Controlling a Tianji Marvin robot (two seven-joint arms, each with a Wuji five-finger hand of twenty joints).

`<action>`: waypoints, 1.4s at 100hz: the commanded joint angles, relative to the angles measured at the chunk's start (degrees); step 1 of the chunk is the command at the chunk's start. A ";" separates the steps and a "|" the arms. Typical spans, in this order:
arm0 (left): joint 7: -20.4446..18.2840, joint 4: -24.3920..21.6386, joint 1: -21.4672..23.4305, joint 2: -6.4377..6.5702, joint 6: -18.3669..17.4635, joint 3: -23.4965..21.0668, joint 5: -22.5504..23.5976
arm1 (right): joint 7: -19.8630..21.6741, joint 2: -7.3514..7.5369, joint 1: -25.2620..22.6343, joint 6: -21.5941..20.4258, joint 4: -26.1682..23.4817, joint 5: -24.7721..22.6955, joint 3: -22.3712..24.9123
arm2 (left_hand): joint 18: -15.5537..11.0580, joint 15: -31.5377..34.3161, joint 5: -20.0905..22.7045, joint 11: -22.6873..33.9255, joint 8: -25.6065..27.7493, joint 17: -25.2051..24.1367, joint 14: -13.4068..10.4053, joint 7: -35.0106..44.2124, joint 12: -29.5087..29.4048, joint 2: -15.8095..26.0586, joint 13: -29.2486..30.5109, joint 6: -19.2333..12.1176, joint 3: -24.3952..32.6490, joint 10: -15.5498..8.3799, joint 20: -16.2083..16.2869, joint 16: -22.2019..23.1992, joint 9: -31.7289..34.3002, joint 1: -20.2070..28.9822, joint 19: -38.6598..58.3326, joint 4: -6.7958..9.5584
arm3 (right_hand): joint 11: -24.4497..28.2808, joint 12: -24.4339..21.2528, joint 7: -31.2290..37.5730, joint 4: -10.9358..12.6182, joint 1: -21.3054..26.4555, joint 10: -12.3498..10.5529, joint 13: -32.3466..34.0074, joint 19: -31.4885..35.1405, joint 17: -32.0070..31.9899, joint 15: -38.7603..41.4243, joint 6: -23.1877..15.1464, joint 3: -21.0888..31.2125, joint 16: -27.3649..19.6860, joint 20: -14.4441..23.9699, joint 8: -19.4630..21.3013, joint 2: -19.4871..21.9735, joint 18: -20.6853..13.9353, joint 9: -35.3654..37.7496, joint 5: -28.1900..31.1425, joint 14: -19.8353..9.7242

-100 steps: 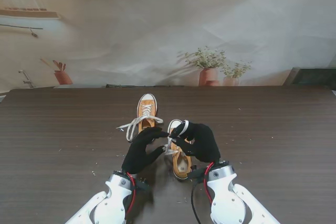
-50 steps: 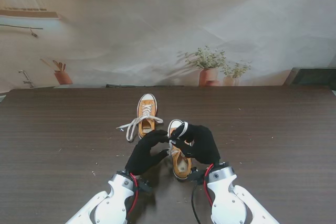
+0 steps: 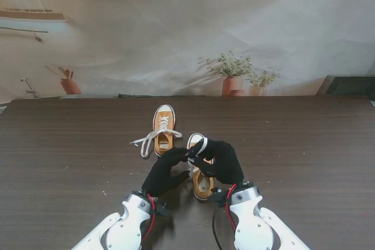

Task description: Tie the shoelaces into a bow on the shoes

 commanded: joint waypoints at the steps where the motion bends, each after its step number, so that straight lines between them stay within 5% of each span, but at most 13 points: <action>1: -1.61 -0.40 -0.44 0.03 0.53 0.36 -0.27 | 0.88 0.17 -0.03 -0.24 -0.32 0.15 -0.04 | -0.39 0.28 0.26 -0.16 -0.37 0.36 -0.48 0.23 -0.98 -0.11 0.21 -3.45 0.87 -1.01 -0.59 -1.55 -0.54 0.87 -0.16 0.48 | 0.62 0.79 0.49 0.88 0.30 -1.88 1.24 1.10 0.04 0.58 -0.52 2.22 0.76 0.70 0.52 -0.55 -1.05 2.23 0.70 -1.52; 16: -2.85 -0.43 -0.95 0.22 1.09 1.20 -0.64 | 0.81 0.15 0.04 -0.23 -0.35 0.11 -0.01 | -0.79 0.47 2.33 -0.06 -0.75 0.21 -0.64 1.62 -0.89 5.17 0.12 -3.65 -12.88 -0.97 -0.24 -1.30 -0.03 6.95 0.14 -0.58 | 0.65 0.83 0.58 0.90 0.35 -1.94 1.23 1.09 0.02 0.63 -0.44 2.22 0.77 0.72 0.63 -0.33 -1.08 2.32 0.82 -1.59; 24: -3.33 -0.49 -1.11 0.20 1.51 1.64 -1.28 | 0.80 0.14 -0.05 -0.20 -0.47 0.19 0.02 | -0.80 0.57 3.30 0.04 -1.34 0.25 -0.64 3.16 -0.85 7.95 0.19 -3.52 -20.86 -0.90 0.07 -1.20 0.34 11.27 0.22 1.23 | 0.66 0.86 0.64 0.88 0.46 -1.90 1.10 1.10 0.01 0.61 -0.52 2.15 0.76 0.74 0.74 -0.20 -1.08 2.37 0.88 -1.54; 57: -1.87 -0.45 -1.01 -0.69 1.66 2.66 -3.37 | 1.12 0.29 -0.38 -0.48 -0.69 0.01 0.31 | 0.24 1.94 5.86 1.45 -0.73 1.64 0.34 15.95 -0.27 12.26 1.79 -3.17 -30.32 -0.39 1.08 -0.84 3.17 12.75 0.91 2.29 | 0.65 0.89 0.70 0.86 0.43 -1.96 0.92 1.14 -0.15 0.68 -0.18 1.89 0.76 0.84 1.22 0.33 -1.06 2.43 0.93 -1.48; 75: -1.19 -1.29 -0.23 -0.68 2.26 2.10 -2.91 | 1.60 0.33 -0.60 -0.19 -0.79 0.56 0.27 | 0.63 2.29 6.72 2.40 6.80 2.17 0.68 23.09 -0.05 10.30 2.10 -1.86 -27.71 -0.55 1.18 -1.06 4.22 11.60 1.00 1.98 | 0.52 0.95 0.04 0.80 0.27 -1.41 -0.16 0.70 -1.35 0.21 0.92 1.04 0.59 0.82 1.42 1.81 -1.25 1.41 -0.32 -1.30; 85: -0.33 -1.74 0.22 -0.77 3.05 1.81 -2.38 | 1.89 0.33 -0.69 0.08 -0.99 0.97 0.21 | 1.03 2.87 7.82 3.57 11.78 3.05 0.87 23.43 0.68 7.53 2.81 -2.24 -19.54 -0.61 1.40 -1.16 5.38 7.23 1.28 -0.09 | 0.95 1.16 -0.98 0.60 -1.31 -0.87 -1.19 0.31 -2.40 -0.16 2.71 -0.58 0.47 0.92 1.73 4.76 -1.37 -0.18 -2.35 -1.14; 102: -0.28 -2.65 1.07 -0.63 4.25 1.16 -2.13 | 2.50 0.34 -0.92 0.49 -1.36 1.90 0.22 | 0.96 3.05 5.16 6.20 19.36 3.00 0.68 25.36 3.64 10.02 2.65 -4.13 -20.52 -0.93 1.66 -1.11 5.34 6.29 1.47 -1.13 | 2.68 1.46 -0.70 0.24 -3.98 0.03 -2.58 0.08 -3.75 -0.20 6.19 -2.58 0.40 1.27 3.58 9.31 -1.21 -2.67 -3.37 -0.68; 113: 0.29 -2.77 1.51 -0.83 4.09 0.85 -2.58 | 2.70 0.26 -1.11 0.85 -1.53 2.82 0.25 | 1.39 3.43 7.35 6.62 18.15 3.49 0.84 24.21 4.33 8.43 3.39 -3.18 -20.50 -1.12 1.90 -0.94 6.57 6.21 1.72 -0.60 | 3.61 1.68 -0.07 -0.07 -5.82 1.06 -3.81 -0.11 -4.87 -0.04 7.46 -3.57 0.35 1.64 6.22 12.20 -0.66 -4.13 -3.07 0.13; 118: 0.44 -2.92 1.75 -0.94 3.91 0.70 -3.19 | 3.06 0.21 -1.16 0.83 -1.55 3.71 0.27 | 1.55 3.58 9.19 6.29 15.93 3.79 0.98 23.52 4.42 6.25 3.74 -2.54 -16.17 -1.24 2.04 -0.95 7.46 4.27 1.72 -1.34 | 3.53 1.58 -0.04 -0.17 -6.45 1.93 -4.43 -0.29 -5.61 0.02 7.36 -3.72 0.33 1.79 6.92 13.05 -0.10 -4.73 -2.59 0.94; 140: 2.68 -3.72 3.07 -1.24 3.89 -0.62 -2.54 | 3.38 0.07 -1.35 1.90 -1.73 5.02 0.35 | 2.46 4.44 12.40 6.29 10.99 4.95 1.31 21.84 3.66 2.52 5.14 -1.46 -8.67 -1.63 1.95 -1.00 9.71 0.72 1.95 -2.88 | 1.15 0.24 -4.26 -0.40 -10.01 4.23 -7.80 -2.64 -9.13 -1.10 8.34 -3.94 -0.26 1.88 5.04 17.29 0.75 -7.99 -3.35 2.76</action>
